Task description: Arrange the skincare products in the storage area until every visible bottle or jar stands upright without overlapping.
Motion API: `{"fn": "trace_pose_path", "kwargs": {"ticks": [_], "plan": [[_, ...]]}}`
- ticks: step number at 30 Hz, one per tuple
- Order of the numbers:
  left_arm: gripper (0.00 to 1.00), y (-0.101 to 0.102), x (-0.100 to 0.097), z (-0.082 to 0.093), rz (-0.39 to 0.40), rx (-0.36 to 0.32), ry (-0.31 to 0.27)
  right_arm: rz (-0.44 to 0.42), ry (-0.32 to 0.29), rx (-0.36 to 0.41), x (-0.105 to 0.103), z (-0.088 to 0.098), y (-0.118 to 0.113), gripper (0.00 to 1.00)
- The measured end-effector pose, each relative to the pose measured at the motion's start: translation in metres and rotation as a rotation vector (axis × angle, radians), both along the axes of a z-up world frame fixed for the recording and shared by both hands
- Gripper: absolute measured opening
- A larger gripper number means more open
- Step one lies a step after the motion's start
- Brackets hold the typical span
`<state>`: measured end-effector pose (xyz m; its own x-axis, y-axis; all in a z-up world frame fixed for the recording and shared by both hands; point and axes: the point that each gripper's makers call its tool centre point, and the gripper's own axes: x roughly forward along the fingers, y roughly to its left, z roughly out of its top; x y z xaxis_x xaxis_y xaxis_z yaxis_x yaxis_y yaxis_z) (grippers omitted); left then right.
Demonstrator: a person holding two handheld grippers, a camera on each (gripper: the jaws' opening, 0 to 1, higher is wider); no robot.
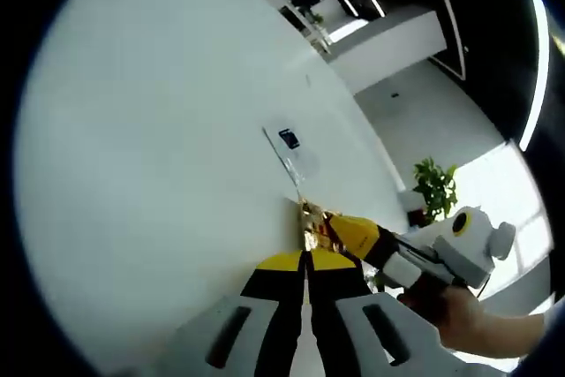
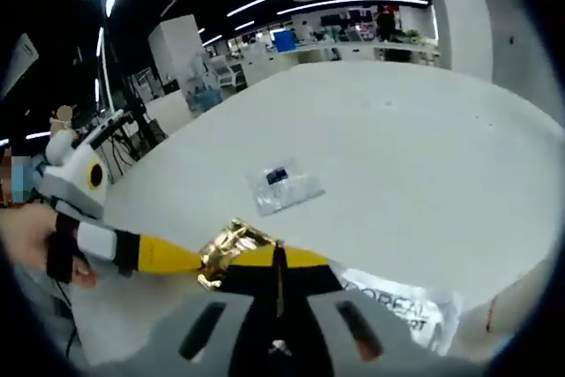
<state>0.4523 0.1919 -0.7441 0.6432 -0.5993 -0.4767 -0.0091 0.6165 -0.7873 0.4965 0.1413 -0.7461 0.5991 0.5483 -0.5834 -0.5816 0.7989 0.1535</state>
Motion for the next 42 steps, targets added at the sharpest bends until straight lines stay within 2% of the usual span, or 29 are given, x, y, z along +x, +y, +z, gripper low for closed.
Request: {"fn": "trace_pose_path", "kwargs": {"ticks": [7, 9, 12, 17, 20, 22, 23, 26, 32, 42], "plan": [[0.0, 0.001, 0.001, -0.004, -0.03, 0.046, -0.016, 0.079, -0.08, -0.117, -0.002, -0.001, 0.001, 0.01], [0.0, 0.001, 0.0, -0.003, -0.065, 0.089, -0.054, 0.113, -0.114, -0.165, -0.003, 0.0, 0.001, 0.01], [0.0, 0.003, 0.0, 0.0, -0.139, 0.203, -0.129, 0.14, -0.141, -0.203, -0.004, 0.0, 0.002, 0.01], [0.1, 0.002, 0.008, 0.016, -0.239, 0.382, -0.283, 0.148, -0.146, -0.213, -0.003, 0.001, 0.002, 0.01], [0.11, -0.008, 0.012, 0.018, -0.371, 0.544, -0.376, 0.151, -0.146, -0.215, -0.002, 0.001, 0.002, 0.01], [0.14, -0.016, 0.014, 0.016, -0.451, 0.624, -0.421, 0.152, -0.145, -0.215, -0.002, 0.001, 0.002, 0.01], [0.15, -0.021, 0.014, 0.013, -0.509, 0.685, -0.436, 0.155, -0.145, -0.217, -0.002, 0.001, 0.002, 0.01], [0.21, -0.031, 0.019, 0.012, -0.592, 0.786, -0.496, 0.157, -0.144, -0.215, -0.002, 0.002, 0.002, 0.01], [0.21, -0.032, 0.023, 0.002, -0.626, 0.834, -0.465, 0.164, -0.144, -0.211, -0.001, 0.002, 0.003, 0.01], [0.21, -0.03, 0.023, 0.003, -0.623, 0.824, -0.463, 0.206, -0.164, -0.217, 0.002, 0.002, 0.004, 0.04]]}}
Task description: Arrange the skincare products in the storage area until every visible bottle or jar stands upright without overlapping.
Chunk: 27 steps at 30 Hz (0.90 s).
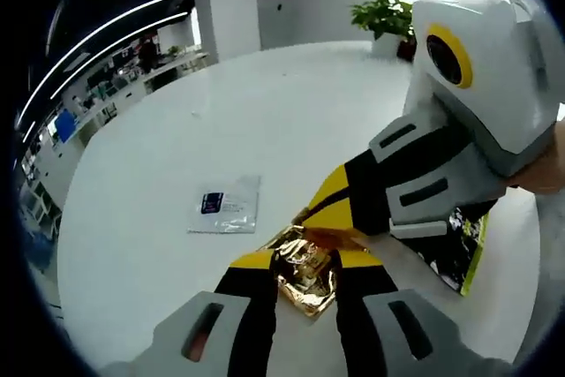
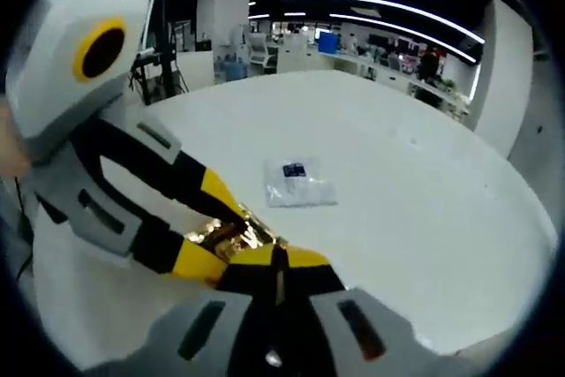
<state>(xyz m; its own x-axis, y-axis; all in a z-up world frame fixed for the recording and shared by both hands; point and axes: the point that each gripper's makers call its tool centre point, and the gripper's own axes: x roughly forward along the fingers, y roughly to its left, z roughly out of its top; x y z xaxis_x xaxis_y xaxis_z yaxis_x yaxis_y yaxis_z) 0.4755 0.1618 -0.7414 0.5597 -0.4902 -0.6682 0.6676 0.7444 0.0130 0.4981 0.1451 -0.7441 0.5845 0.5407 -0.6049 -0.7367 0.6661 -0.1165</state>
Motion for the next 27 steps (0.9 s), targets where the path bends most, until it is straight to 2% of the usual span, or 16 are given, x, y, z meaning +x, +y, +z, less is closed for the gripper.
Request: {"fn": "trace_pose_path", "kwargs": {"ticks": [10, 20, 27], "plan": [[0.21, 0.0, -0.001, 0.001, -0.007, 0.007, -0.003, 0.003, -0.044, -0.017, -0.003, 0.011, -0.007, 0.14], [0.21, -0.002, 0.0, 0.001, -0.038, 0.023, -0.002, -0.02, -0.051, 0.0, -0.02, 0.022, -0.024, 0.17], [0.26, -0.003, 0.0, 0.002, -0.044, 0.034, 0.004, -0.036, -0.042, 0.024, -0.026, 0.028, -0.036, 0.21]]}}
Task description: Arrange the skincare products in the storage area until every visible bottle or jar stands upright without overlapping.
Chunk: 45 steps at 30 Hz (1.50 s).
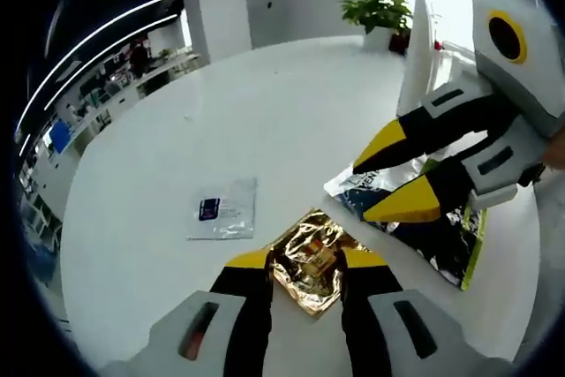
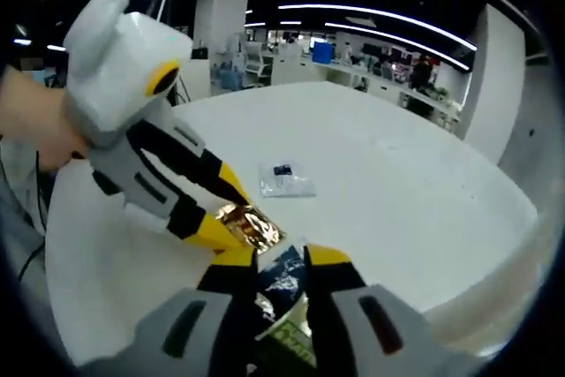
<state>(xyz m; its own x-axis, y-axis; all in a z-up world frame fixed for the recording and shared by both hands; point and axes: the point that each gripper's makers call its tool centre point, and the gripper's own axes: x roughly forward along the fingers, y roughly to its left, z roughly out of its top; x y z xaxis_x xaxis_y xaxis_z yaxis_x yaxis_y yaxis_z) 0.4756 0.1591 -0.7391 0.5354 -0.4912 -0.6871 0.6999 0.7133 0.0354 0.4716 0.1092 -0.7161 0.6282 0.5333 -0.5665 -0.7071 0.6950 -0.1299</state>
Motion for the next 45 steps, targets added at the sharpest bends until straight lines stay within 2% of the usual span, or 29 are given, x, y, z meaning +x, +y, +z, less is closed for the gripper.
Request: {"fn": "trace_pose_path", "kwargs": {"ticks": [7, 20, 25, 30, 36, 39, 45], "plan": [[0.27, 0.003, -0.001, 0.0, 0.017, 0.011, 0.002, -0.02, 0.01, 0.016, -0.011, 0.005, -0.009, 0.23], [0.26, 0.001, 0.001, 0.0, 0.104, -0.015, 0.016, -0.034, 0.029, 0.06, -0.043, 0.014, -0.018, 0.24], [0.27, 0.003, -0.001, 0.004, 0.13, -0.025, 0.017, -0.039, 0.04, 0.074, -0.054, 0.011, -0.023, 0.26], [0.27, 0.001, -0.006, 0.01, 0.129, -0.031, 0.011, -0.049, 0.055, 0.089, -0.064, 0.01, -0.029, 0.32], [0.3, 0.001, -0.018, 0.014, 0.13, -0.037, 0.013, -0.034, 0.056, 0.086, -0.082, 0.013, -0.036, 0.46], [0.36, 0.004, -0.025, 0.019, 0.146, -0.038, 0.008, -0.021, 0.052, 0.064, -0.09, 0.013, -0.039, 0.5], [0.39, 0.007, -0.042, 0.026, 0.154, -0.048, 0.008, -0.011, 0.049, 0.048, -0.107, 0.014, -0.047, 0.57]]}}
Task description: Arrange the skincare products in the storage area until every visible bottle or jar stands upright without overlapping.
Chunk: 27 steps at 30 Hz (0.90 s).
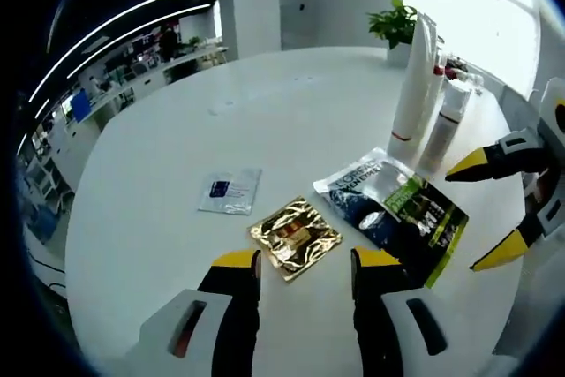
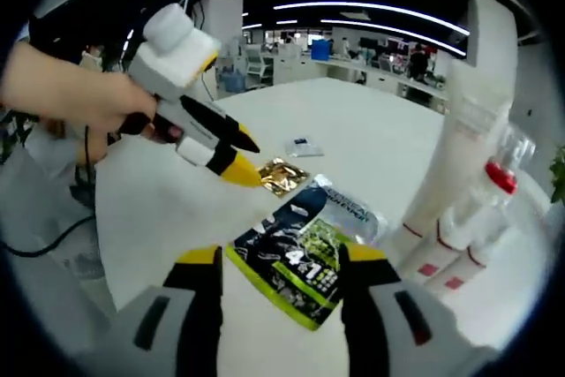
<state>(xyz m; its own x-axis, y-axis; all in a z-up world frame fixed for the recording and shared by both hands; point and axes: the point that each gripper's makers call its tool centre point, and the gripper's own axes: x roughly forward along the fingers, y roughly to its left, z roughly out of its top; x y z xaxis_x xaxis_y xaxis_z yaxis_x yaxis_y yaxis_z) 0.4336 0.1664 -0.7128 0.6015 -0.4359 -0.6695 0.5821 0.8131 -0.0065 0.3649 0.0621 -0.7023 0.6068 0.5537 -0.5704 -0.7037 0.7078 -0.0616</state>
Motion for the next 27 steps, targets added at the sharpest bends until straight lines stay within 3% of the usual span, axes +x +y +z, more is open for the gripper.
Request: {"fn": "trace_pose_path", "kwargs": {"ticks": [13, 27], "plan": [[0.52, 0.0, -0.042, 0.018, 0.007, -0.028, 0.0, -0.058, 0.0, -0.006, -0.026, 0.012, -0.037, 0.72], [0.69, 0.006, -0.089, 0.033, 0.081, -0.083, 0.015, -0.161, 0.036, 0.095, -0.042, 0.036, -0.091, 0.88]]}}
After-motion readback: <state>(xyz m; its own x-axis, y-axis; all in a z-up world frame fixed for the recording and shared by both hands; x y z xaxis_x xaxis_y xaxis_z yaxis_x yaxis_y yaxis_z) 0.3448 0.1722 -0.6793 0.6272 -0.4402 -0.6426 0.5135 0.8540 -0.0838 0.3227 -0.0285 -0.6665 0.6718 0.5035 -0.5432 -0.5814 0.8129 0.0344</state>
